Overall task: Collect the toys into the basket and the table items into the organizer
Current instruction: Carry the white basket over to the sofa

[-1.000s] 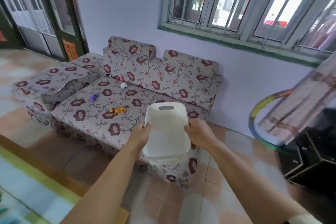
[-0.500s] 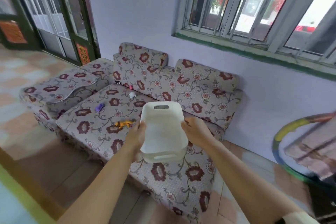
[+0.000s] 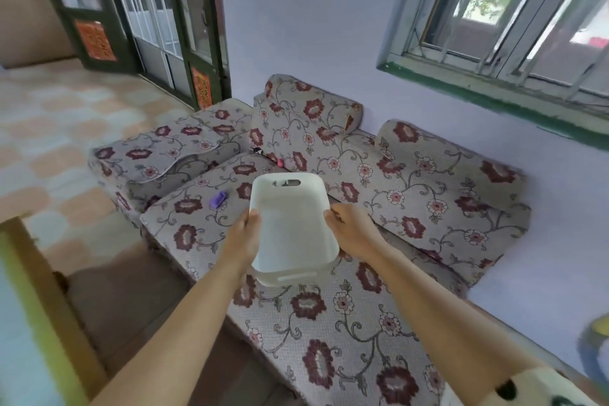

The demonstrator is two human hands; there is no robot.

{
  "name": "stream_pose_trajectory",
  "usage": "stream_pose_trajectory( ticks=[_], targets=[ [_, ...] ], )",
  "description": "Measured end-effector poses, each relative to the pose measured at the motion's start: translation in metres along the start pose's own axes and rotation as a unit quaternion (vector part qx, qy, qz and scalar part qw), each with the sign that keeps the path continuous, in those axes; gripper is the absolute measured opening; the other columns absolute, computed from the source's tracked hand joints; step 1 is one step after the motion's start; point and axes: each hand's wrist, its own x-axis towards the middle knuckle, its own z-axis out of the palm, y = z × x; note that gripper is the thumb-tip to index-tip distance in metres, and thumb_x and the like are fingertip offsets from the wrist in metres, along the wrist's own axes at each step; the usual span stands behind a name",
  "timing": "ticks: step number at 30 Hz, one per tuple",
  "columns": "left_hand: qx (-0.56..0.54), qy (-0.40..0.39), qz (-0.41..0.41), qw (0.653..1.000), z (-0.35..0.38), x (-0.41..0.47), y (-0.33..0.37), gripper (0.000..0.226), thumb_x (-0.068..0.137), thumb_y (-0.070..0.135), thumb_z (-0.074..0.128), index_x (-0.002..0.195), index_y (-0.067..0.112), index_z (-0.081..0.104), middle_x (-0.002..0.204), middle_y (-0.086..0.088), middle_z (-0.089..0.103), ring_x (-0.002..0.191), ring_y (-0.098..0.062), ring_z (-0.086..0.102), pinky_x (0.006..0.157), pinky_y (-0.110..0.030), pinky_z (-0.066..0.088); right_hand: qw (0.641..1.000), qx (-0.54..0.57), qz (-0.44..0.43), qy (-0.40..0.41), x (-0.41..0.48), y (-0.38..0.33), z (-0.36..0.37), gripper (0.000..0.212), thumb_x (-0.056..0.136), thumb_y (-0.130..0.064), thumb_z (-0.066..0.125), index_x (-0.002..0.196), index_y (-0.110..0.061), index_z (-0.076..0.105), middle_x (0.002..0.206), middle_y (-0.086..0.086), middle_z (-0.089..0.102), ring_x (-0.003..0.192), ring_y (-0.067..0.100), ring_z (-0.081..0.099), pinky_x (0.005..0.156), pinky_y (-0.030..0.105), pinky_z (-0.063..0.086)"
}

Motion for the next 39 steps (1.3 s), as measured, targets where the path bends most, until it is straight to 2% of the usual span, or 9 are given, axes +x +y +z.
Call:
stream_pose_trajectory(
  ticks=[2, 5, 10, 15, 19, 22, 30, 34, 39],
  targets=[
    [-0.003, 0.016, 0.003, 1.0, 0.001, 0.022, 0.001, 0.029, 0.103, 0.038, 0.029, 0.119, 0.025, 0.05, 0.108, 0.0, 0.055, 0.101, -0.022, 0.049, 0.091, -0.038, 0.042, 1.0, -0.001, -0.008, -0.015, 0.027, 0.002, 0.006, 0.04, 0.097, -0.024, 0.04, 0.06, -0.015, 0.031, 0.05, -0.004, 0.031, 0.044, 0.012, 0.025, 0.046, 0.026, 0.022],
    [0.002, 0.034, 0.004, 0.999, 0.003, 0.058, 0.003, 0.041, 0.102, 0.041, 0.03, 0.131, 0.02, 0.051, 0.117, -0.003, 0.055, 0.107, -0.024, 0.052, 0.094, -0.04, 0.044, 0.999, -0.001, -0.012, -0.032, 0.072, 0.007, 0.014, 0.04, 0.098, -0.025, 0.04, 0.06, -0.015, 0.031, 0.05, -0.004, 0.031, 0.045, 0.012, 0.025, 0.046, 0.026, 0.022],
    [-0.009, 0.059, -0.01, 0.998, 0.002, 0.118, 0.004, 0.023, 0.104, 0.036, 0.03, 0.113, 0.025, 0.048, 0.094, 0.012, 0.052, 0.098, -0.018, 0.05, 0.083, -0.03, 0.034, 0.999, -0.002, -0.025, -0.041, 0.139, 0.007, 0.029, 0.041, 0.097, -0.023, 0.042, 0.058, -0.017, 0.028, 0.051, -0.005, 0.032, 0.045, 0.012, 0.026, 0.048, 0.027, 0.023],
    [-0.02, 0.07, -0.024, 0.997, -0.019, 0.171, 0.001, 0.034, 0.103, 0.039, 0.031, 0.127, 0.023, 0.049, 0.111, 0.005, 0.052, 0.098, -0.014, 0.052, 0.082, -0.03, 0.036, 0.997, 0.021, -0.031, -0.072, 0.19, -0.002, 0.057, 0.039, 0.096, -0.021, 0.044, 0.06, -0.015, 0.03, 0.049, -0.004, 0.03, 0.044, 0.012, 0.025, 0.048, 0.028, 0.022],
    [-0.033, 0.062, -0.03, 0.997, -0.043, 0.225, 0.001, 0.031, 0.103, 0.039, 0.032, 0.124, 0.025, 0.049, 0.105, 0.007, 0.057, 0.085, -0.008, 0.052, 0.078, -0.029, 0.04, 0.997, 0.029, -0.007, -0.073, 0.234, -0.017, 0.082, 0.039, 0.096, -0.023, 0.043, 0.06, -0.016, 0.031, 0.05, -0.004, 0.033, 0.045, 0.013, 0.028, 0.048, 0.029, 0.024],
    [-0.019, 0.034, -0.033, 0.999, -0.073, 0.284, 0.0, 0.037, 0.103, 0.04, 0.031, 0.127, 0.02, 0.051, 0.111, 0.0, 0.059, 0.094, -0.014, 0.058, 0.069, -0.028, 0.044, 0.996, 0.052, 0.034, -0.067, 0.278, -0.037, 0.11, 0.038, 0.097, -0.022, 0.043, 0.061, -0.018, 0.032, 0.052, -0.005, 0.034, 0.045, 0.011, 0.029, 0.047, 0.026, 0.024],
    [0.052, -0.02, -0.028, 0.998, -0.167, 0.419, -0.019, 0.047, 0.102, 0.044, 0.032, 0.14, 0.021, 0.046, 0.131, 0.001, 0.052, 0.113, -0.021, 0.051, 0.086, -0.033, 0.038, 0.986, 0.103, 0.108, -0.079, 0.366, -0.101, 0.194, 0.031, 0.099, -0.026, 0.045, 0.068, -0.028, 0.042, 0.056, -0.003, 0.047, 0.046, 0.013, 0.039, 0.048, 0.027, 0.03],
    [0.077, -0.058, -0.04, 0.995, -0.19, 0.47, -0.044, 0.056, 0.096, 0.057, 0.034, 0.141, 0.025, 0.045, 0.138, -0.001, 0.054, 0.123, -0.025, 0.053, 0.094, -0.041, 0.046, 0.98, 0.12, 0.14, -0.081, 0.394, -0.101, 0.232, 0.027, 0.098, -0.035, 0.041, 0.098, -0.016, 0.06, 0.074, 0.014, 0.068, 0.059, 0.031, 0.061, 0.051, 0.036, 0.044],
    [0.087, -0.076, -0.061, 0.991, -0.186, 0.517, -0.094, 0.048, 0.099, 0.05, 0.034, 0.14, 0.028, 0.045, 0.133, 0.004, 0.055, 0.115, -0.018, 0.053, 0.087, -0.035, 0.041, 0.971, 0.125, 0.198, -0.052, 0.415, -0.052, 0.285, 0.037, 0.099, -0.026, 0.039, 0.073, -0.004, 0.051, 0.067, 0.015, 0.066, 0.054, 0.029, 0.059, 0.052, 0.044, 0.049]
  ],
)
